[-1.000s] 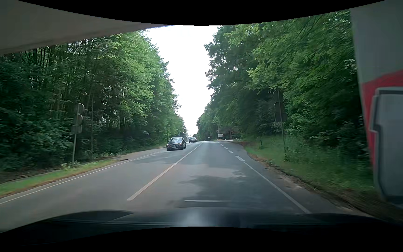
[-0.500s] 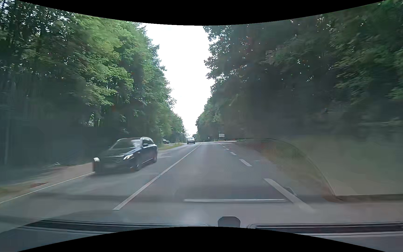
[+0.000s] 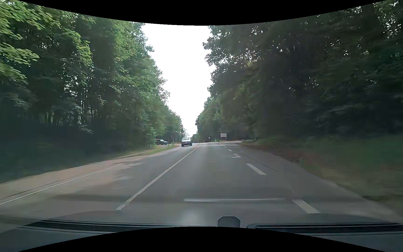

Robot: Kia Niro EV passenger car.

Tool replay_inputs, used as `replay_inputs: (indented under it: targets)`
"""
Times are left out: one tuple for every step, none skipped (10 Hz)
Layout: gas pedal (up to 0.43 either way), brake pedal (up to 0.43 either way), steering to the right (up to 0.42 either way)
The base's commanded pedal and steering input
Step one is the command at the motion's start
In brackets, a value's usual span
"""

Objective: Follow the waypoints while adhering to traffic rules and regulations

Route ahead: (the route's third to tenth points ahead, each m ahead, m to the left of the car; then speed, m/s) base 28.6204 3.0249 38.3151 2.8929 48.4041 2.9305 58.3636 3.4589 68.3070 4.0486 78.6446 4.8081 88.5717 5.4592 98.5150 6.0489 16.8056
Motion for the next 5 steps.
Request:
replay_inputs:
  targets:
    - [0.228,0.0,-0.006]
    - [0.228,0.0,-0.006]
    - [0.228,0.0,-0.006]
    - [0.228,0.0,-0.006]
    - [0.228,0.0,-0.005]
